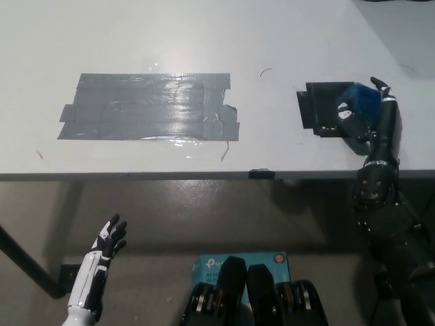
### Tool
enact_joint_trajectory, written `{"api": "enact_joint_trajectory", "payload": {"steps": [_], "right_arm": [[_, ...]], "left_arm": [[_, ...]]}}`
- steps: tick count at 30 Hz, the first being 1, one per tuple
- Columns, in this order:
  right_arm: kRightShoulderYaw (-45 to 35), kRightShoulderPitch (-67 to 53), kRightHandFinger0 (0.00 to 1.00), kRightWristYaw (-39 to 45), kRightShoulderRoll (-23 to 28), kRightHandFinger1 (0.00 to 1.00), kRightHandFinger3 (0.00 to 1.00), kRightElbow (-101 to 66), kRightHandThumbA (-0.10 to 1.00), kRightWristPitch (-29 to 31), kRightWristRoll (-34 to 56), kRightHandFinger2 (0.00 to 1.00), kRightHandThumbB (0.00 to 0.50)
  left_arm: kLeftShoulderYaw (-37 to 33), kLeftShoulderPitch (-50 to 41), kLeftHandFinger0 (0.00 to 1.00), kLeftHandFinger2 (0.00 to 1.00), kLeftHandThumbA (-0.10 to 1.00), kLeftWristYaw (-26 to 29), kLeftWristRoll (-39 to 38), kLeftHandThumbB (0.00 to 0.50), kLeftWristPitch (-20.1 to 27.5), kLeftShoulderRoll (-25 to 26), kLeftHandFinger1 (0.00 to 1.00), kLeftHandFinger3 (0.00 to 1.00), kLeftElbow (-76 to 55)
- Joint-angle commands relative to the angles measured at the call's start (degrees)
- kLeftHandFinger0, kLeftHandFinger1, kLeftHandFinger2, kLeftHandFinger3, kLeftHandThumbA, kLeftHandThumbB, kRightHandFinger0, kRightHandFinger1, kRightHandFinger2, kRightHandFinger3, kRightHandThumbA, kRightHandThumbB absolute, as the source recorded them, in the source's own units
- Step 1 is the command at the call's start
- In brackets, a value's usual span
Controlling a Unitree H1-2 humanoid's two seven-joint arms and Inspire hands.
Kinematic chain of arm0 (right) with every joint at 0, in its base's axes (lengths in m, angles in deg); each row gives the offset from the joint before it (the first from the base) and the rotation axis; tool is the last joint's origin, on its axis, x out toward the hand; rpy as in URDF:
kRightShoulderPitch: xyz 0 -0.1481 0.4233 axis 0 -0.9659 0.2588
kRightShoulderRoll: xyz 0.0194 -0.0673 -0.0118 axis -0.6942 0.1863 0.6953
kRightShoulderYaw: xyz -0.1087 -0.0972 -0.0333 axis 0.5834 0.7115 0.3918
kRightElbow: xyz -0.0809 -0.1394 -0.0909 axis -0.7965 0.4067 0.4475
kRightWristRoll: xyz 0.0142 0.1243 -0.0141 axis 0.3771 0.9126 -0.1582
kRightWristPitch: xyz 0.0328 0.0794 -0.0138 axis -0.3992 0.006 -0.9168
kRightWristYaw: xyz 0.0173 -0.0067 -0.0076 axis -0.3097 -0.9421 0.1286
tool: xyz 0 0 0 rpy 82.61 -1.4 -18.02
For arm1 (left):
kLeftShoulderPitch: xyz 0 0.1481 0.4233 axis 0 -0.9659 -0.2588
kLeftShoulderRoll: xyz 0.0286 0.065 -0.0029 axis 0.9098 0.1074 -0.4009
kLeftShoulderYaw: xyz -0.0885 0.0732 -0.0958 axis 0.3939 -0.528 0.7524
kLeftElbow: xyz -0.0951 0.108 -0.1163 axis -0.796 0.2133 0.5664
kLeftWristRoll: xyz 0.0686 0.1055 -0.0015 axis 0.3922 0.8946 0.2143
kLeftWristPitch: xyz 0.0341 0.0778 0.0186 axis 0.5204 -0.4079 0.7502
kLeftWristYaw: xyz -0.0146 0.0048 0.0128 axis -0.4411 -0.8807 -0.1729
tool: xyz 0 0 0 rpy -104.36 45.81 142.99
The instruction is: A rubick's cube is kept in the black marked spot on the table and the robot uses its right arm to pick it up and hands it to a person
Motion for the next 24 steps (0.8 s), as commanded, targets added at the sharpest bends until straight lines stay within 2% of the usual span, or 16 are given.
{"api": "enact_joint_trajectory", "payload": {"steps": [1, 2, 3, 7, 8, 11, 15, 17, 20, 21, 24], "right_arm": [[-1.5, -1.2, 0.01, -2.3, 0.1, 0.39, 0.86, -18.9, -0.1, -3.0, -1.6, 0.85, 0.16], [-2.0, -1.8, 0.0, -0.9, 0.0, 0.38, 0.86, -26.3, -0.1, -4.0, -1.2, 0.85, 0.143], [-2.4, -2.3, 0.0, 0.0, 0.1, 0.37, 0.84, -33.3, -0.1, -5.7, -1.5, 0.85, 0.151], [-2.3, -3.0, 0.0, 1.9, 0.2, 0.33, 0.84, -46.2, -0.1, -10.9, -3.3, 0.83, 0.144], [-2.1, -3.1, 0.0, 2.2, 0.3, 0.31, 0.86, -48.6, -0.1, -11.8, -3.9, 0.84, 0.138], [-1.7, -3.1, 0.0, 4.3, -0.1, 0.33, 0.88, -58.1, -0.1, -15.2, -4.4, 0.85, 0.138], [-1.1, -2.5, 0.0, 5.7, -0.6, 0.33, 0.88, -62.3, -0.1, -15.9, -3.8, 0.85, 0.142], [-0.1, -1.6, 0.02, 6.1, -0.4, 0.36, 0.87, -63.0, -0.1, -16.1, -5.6, 0.86, 0.16], [1.0, -0.8, 0.01, 7.7, -0.8, 0.37, 0.88, -62.8, -0.1, -16.7, -5.1, 0.86, 0.162], [1.3, -0.6, 0.0, 8.0, -0.9, 0.37, 0.87, -62.6, -0.1, -16.8, -4.9, 0.84, 0.164], [3.7, 0.7, 0.0, 9.3, -1.2, 0.37, 0.93, -57.4, -0.1, -14.0, -6.0, 0.87, 0.16]], "left_arm": [[-0.4, -0.4, 1.0, 1.0, 0.98, -0.1, 0.8, 0.188, 1.7, 0.3, 1.0, 1.0, -1.2], [-0.2, 0.0, 1.0, 1.0, 0.98, -0.1, 0.5, 0.178, 1.6, 0.3, 1.0, 1.0, -1.2], [-0.2, 0.2, 1.0, 1.0, 0.98, -0.2, 0.4, 0.179, 1.6, 0.4, 1.0, 1.0, -1.1], [-0.3, 0.9, 1.0, 1.0, 0.99, -0.4, 0.6, 0.185, 1.3, 0.6, 1.0, 1.0, -1.1], [-0.3, 1.1, 1.0, 1.0, 0.99, -0.5, 0.4, 0.191, 1.2, 0.7, 1.0, 1.0, -1.1], [-0.3, 1.1, 1.0, 1.0, 0.99, -0.7, 0.2, 0.185, 1.0, 0.8, 1.0, 1.0, -1.3], [-0.3, 1.3, 1.0, 1.0, 1.0, -0.5, 0.5, 0.205, 1.1, 0.9, 1.0, 1.0, -1.3], [-0.3, 1.5, 1.0, 1.0, 1.0, -0.4, 0.9, 0.205, 0.7, 0.9, 1.0, 1.0, -1.5], [-0.3, 1.3, 1.0, 1.0, 1.0, -0.4, 0.8, 0.206, 0.7, 0.9, 1.0, 1.0, -1.5], [-0.3, 1.2, 1.0, 1.0, 1.0, -0.4, 0.8, 0.206, 0.7, 0.8, 1.0, 1.0, -1.6], [-0.3, 0.2, 1.0, 1.0, 1.0, -0.3, 0.8, 0.202, 1.5, 0.9, 1.0, 1.0, -1.5]]}}
